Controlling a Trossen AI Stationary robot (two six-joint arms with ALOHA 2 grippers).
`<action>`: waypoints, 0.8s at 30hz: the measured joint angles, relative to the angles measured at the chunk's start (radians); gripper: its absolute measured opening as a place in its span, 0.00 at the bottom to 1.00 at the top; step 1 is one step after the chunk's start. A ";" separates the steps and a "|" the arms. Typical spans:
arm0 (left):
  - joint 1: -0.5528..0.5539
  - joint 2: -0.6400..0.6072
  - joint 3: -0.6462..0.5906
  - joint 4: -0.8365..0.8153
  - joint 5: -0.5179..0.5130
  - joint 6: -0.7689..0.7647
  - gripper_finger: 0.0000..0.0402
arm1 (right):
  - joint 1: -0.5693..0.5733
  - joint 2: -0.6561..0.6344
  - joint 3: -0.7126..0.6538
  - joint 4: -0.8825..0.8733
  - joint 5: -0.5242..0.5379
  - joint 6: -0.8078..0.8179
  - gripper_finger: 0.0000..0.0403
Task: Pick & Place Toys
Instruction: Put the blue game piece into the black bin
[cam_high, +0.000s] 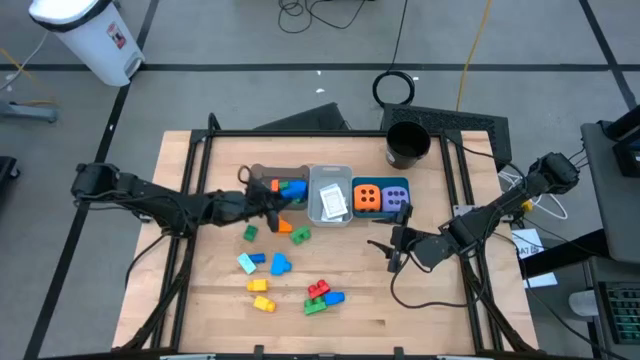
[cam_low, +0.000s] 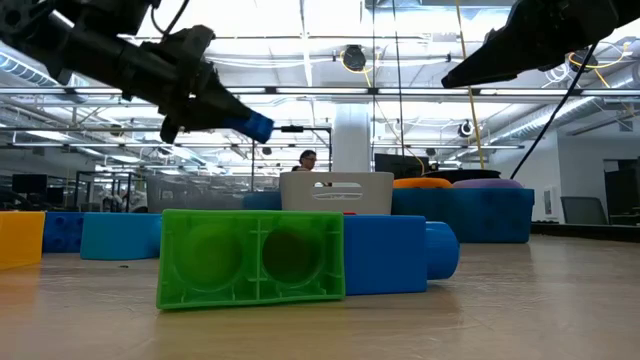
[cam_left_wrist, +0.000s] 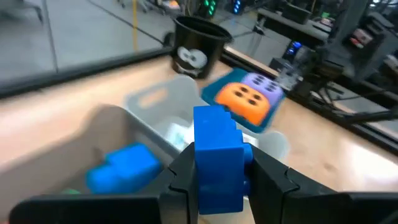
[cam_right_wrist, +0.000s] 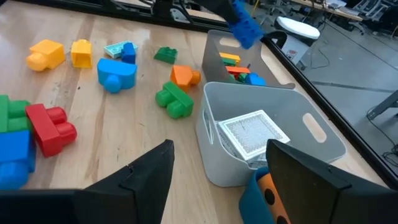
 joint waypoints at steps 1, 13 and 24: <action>0.015 -0.020 -0.015 0.002 0.011 0.027 0.25 | 0.000 0.000 0.000 0.001 0.000 -0.001 0.61; 0.334 -0.053 0.060 -0.311 0.380 0.159 0.25 | -0.002 0.000 0.000 0.022 0.000 -0.075 0.60; 0.463 -0.039 0.257 -0.557 0.537 0.415 0.25 | -0.002 0.000 0.000 0.053 0.002 -0.133 0.60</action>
